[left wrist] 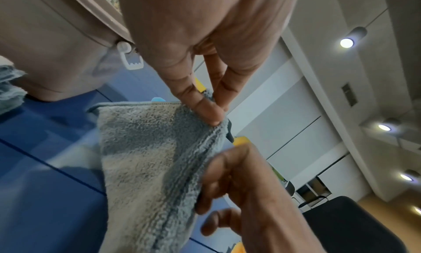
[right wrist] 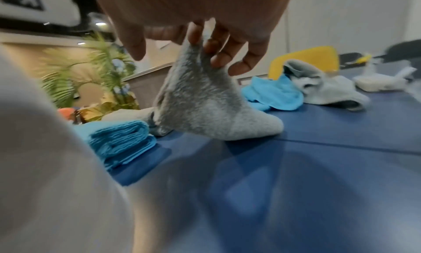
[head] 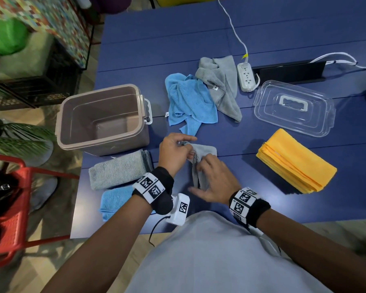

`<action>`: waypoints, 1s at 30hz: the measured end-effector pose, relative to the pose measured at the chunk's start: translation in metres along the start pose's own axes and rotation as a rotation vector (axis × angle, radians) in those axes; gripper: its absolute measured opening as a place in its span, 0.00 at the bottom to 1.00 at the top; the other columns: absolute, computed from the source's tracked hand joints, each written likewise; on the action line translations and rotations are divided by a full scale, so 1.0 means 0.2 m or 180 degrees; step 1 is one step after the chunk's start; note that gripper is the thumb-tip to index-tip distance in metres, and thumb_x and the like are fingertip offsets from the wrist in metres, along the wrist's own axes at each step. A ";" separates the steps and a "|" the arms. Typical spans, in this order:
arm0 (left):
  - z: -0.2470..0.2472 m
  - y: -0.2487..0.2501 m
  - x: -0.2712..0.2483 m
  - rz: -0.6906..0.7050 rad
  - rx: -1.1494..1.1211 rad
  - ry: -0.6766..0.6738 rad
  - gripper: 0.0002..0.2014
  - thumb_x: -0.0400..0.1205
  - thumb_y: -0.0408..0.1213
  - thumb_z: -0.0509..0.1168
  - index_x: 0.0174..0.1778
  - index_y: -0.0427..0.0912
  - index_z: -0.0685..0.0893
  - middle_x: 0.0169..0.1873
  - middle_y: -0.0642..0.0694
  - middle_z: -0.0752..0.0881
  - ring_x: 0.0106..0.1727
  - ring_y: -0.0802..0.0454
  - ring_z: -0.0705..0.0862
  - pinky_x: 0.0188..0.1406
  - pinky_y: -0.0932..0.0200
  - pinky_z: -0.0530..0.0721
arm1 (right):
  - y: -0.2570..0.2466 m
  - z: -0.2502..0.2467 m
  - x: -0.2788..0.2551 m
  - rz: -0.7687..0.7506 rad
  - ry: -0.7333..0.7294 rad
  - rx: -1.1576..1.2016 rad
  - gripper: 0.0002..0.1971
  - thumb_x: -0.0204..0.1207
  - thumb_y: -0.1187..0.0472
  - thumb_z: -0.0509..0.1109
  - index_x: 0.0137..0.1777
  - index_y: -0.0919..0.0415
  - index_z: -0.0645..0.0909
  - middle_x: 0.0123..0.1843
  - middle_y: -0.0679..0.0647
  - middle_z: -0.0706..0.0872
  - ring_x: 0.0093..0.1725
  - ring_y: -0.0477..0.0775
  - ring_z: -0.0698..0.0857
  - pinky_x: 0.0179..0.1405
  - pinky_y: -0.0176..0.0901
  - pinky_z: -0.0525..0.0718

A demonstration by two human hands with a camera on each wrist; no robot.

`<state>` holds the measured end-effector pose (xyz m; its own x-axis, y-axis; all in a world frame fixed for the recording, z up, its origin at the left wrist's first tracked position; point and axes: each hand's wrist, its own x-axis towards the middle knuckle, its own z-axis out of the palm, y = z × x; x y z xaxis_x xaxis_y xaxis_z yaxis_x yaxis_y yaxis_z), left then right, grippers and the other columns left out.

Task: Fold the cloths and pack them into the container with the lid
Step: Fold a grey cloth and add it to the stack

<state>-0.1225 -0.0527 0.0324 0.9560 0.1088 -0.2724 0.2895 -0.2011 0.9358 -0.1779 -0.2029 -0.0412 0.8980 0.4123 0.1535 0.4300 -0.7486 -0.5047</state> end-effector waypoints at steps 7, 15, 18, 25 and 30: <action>-0.04 0.08 0.07 0.0060 0.0002 0.0034 0.17 0.74 0.19 0.61 0.45 0.40 0.92 0.43 0.41 0.92 0.26 0.49 0.85 0.33 0.59 0.86 | 0.10 0.02 -0.04 0.0435 0.0339 0.0068 0.15 0.66 0.67 0.73 0.52 0.60 0.77 0.52 0.57 0.73 0.35 0.65 0.80 0.28 0.49 0.81; -0.18 0.09 0.10 0.0068 0.0415 0.0020 0.16 0.78 0.24 0.61 0.34 0.46 0.90 0.35 0.43 0.91 0.27 0.52 0.84 0.32 0.59 0.83 | 0.26 -0.44 0.10 0.0798 0.1048 0.1366 0.10 0.74 0.67 0.74 0.51 0.56 0.79 0.46 0.46 0.84 0.47 0.49 0.85 0.54 0.37 0.82; -0.20 0.15 0.09 0.0448 0.1833 -0.0143 0.13 0.75 0.53 0.64 0.47 0.54 0.91 0.45 0.53 0.90 0.47 0.56 0.86 0.52 0.56 0.82 | 0.17 -0.56 0.21 0.0650 0.0922 0.2003 0.16 0.74 0.62 0.73 0.56 0.46 0.74 0.49 0.43 0.82 0.46 0.50 0.84 0.52 0.44 0.83; -0.01 0.31 0.13 0.1475 0.1053 -0.1340 0.17 0.69 0.44 0.77 0.51 0.46 0.84 0.43 0.55 0.87 0.45 0.63 0.83 0.48 0.58 0.80 | 0.01 -0.73 0.41 -0.0069 0.0445 0.1708 0.26 0.67 0.56 0.82 0.62 0.49 0.75 0.50 0.51 0.84 0.50 0.51 0.85 0.56 0.42 0.82; -0.04 0.25 0.27 0.1393 0.0804 -0.0893 0.10 0.66 0.35 0.72 0.32 0.46 0.75 0.29 0.52 0.78 0.34 0.55 0.76 0.36 0.54 0.74 | 0.33 -0.81 0.44 0.0849 -0.1308 -0.1186 0.22 0.62 0.40 0.78 0.54 0.47 0.82 0.48 0.58 0.87 0.53 0.64 0.85 0.50 0.54 0.84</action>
<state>-0.0567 -0.0493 0.0660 0.9552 -0.2922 0.0471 -0.1666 -0.3993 0.9016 -0.0564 -0.3003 0.0768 0.9016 0.2968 -0.3147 0.2658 -0.9541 -0.1383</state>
